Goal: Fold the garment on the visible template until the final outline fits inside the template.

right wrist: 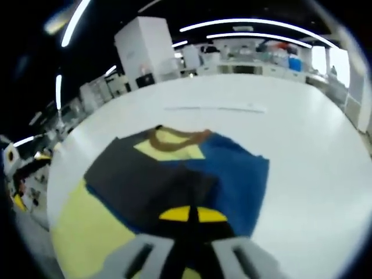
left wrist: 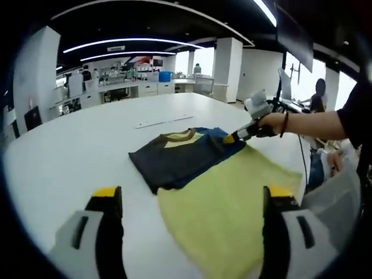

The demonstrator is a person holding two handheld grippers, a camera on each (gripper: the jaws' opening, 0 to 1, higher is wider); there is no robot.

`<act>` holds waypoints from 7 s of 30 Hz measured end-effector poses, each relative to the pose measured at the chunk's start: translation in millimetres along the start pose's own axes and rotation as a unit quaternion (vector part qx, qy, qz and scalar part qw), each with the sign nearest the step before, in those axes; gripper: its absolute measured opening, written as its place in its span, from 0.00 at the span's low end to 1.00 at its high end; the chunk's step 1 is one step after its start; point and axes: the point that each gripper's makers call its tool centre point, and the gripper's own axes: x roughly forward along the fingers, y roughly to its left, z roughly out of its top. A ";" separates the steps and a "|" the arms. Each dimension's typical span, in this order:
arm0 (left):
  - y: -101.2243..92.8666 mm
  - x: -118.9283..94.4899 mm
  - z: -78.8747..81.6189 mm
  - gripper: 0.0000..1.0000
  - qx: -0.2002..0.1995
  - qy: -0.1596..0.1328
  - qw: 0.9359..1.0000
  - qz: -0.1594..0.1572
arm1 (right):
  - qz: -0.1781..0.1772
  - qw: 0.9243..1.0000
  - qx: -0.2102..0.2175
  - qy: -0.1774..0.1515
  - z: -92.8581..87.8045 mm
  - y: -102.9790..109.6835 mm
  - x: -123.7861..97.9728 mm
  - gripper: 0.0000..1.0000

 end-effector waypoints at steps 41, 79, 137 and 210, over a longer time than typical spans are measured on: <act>-2.9 -18.3 -33.6 0.99 -0.004 0.049 0.999 -0.024 | -0.005 1.000 -0.007 0.005 -0.7 -3.4 -28.6 0.36; -48.4 -40.2 -74.1 0.91 0.058 0.090 0.983 -0.149 | 0.160 0.969 -0.162 0.096 -112.5 100.3 -155.5 0.96; -58.4 -43.0 -145.9 0.28 0.207 0.211 0.937 -0.186 | 0.103 0.939 -0.296 0.139 -204.3 54.5 -173.1 0.40; -66.3 -99.5 -84.9 0.00 0.157 0.172 0.959 -0.161 | 0.088 0.956 -0.270 0.074 -153.9 85.0 -235.0 0.00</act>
